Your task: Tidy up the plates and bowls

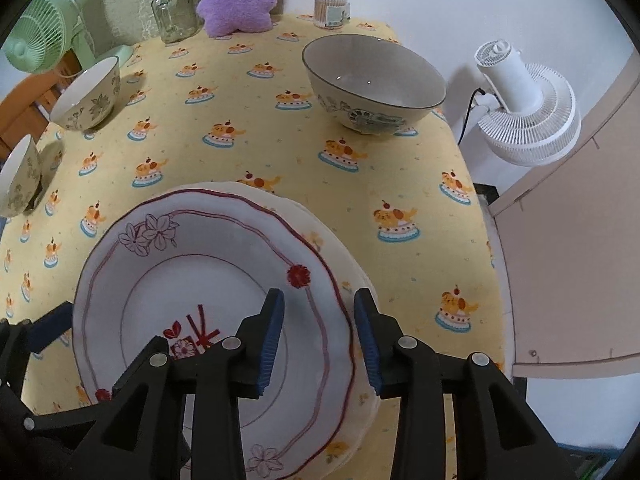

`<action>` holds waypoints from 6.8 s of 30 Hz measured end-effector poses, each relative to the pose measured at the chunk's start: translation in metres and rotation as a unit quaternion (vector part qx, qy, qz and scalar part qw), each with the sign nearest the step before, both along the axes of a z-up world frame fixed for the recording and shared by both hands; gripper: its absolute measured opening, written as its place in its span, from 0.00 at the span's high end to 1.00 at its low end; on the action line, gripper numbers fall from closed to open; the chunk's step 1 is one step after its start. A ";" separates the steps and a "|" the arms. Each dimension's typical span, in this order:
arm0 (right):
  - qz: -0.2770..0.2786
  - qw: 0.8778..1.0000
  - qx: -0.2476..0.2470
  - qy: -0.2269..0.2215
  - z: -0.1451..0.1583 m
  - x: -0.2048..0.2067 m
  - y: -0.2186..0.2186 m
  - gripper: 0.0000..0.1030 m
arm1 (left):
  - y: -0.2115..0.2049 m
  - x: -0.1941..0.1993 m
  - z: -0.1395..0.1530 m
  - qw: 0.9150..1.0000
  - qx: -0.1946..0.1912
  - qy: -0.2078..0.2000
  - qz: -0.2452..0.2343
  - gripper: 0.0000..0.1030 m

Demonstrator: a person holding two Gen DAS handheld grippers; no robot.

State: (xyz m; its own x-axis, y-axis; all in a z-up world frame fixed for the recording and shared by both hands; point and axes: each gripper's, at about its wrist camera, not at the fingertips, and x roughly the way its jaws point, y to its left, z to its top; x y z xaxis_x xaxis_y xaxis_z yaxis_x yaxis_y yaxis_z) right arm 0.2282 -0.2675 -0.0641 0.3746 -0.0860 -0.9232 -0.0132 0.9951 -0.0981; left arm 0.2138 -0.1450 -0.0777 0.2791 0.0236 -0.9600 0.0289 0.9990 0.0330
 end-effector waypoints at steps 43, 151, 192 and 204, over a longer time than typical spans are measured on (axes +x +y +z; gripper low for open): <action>-0.025 0.995 0.015 -0.093 0.070 -0.053 0.158 0.21 | 0.158 -0.047 0.074 0.994 -0.029 -0.109 -0.009 0.13; -0.033 0.996 0.085 0.011 0.021 -0.033 0.182 0.81 | 0.168 -0.020 0.022 0.999 -0.020 -0.045 -0.002 0.77; -0.013 0.995 0.102 -0.010 0.026 -0.030 0.170 0.23 | 0.155 -0.025 0.036 0.997 -0.038 -0.056 -0.020 0.18; -0.017 0.992 0.094 -0.080 0.073 -0.039 0.186 0.23 | 0.173 -0.021 0.075 0.989 -0.057 -0.122 -0.055 0.16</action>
